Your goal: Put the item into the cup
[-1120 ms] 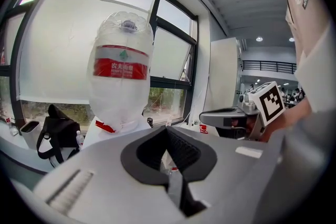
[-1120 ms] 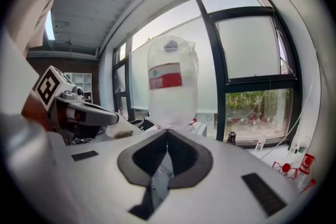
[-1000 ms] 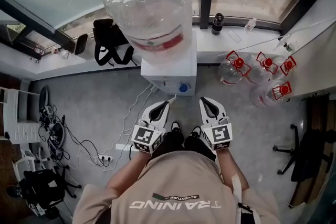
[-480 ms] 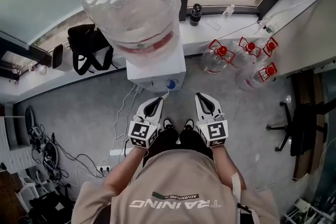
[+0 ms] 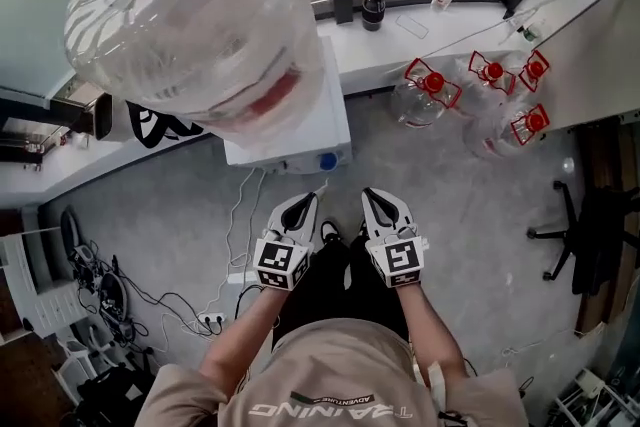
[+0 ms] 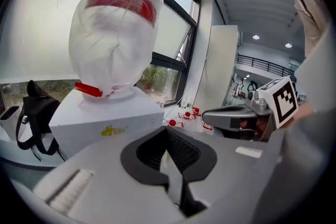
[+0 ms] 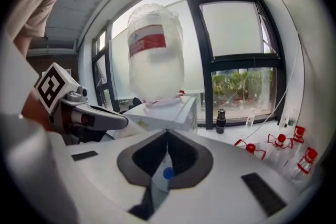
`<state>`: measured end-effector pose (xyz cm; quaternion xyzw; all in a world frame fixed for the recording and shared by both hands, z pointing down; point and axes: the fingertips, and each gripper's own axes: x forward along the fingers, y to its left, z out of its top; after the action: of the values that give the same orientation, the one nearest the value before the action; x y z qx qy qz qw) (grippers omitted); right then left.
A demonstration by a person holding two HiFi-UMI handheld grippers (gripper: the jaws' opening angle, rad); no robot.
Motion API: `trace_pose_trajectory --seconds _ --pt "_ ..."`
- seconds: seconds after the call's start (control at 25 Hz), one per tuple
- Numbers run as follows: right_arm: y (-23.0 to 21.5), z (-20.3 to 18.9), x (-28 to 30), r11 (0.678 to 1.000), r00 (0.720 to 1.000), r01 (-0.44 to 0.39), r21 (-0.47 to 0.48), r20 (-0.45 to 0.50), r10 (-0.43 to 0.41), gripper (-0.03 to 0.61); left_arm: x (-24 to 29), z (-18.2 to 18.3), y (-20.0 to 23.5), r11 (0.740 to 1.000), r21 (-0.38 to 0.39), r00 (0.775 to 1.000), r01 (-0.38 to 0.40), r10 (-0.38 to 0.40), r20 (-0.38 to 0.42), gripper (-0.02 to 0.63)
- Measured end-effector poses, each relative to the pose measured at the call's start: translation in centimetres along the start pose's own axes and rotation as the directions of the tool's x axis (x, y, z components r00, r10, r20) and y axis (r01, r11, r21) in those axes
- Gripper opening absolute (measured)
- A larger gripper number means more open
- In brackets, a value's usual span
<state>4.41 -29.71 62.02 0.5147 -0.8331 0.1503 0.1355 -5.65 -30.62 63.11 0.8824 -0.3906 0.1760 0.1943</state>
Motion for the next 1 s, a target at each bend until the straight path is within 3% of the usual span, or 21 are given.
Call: trace_pose_trajectory --seconds 0.32,0.56,1.0 --pt "-1.4 -7.8 3.6 1.000 0.998 0.006 0.020 -0.065 -0.005 0.012 5.9 -5.7 2.2 0.998 -0.017 0.998 -0.059 0.058 -0.037 0.009" --pt "-1.9 -13.0 7.0 0.999 0.996 -0.008 -0.031 -0.085 0.006 0.012 8.7 -10.6 4.3 0.992 -0.059 0.991 -0.109 0.104 -0.081 0.009" --pt "-1.4 -19.2 11.8 0.998 0.992 -0.062 -0.032 -0.113 0.059 0.012 13.5 -17.9 8.3 0.977 -0.121 0.981 -0.176 0.164 -0.103 0.008"
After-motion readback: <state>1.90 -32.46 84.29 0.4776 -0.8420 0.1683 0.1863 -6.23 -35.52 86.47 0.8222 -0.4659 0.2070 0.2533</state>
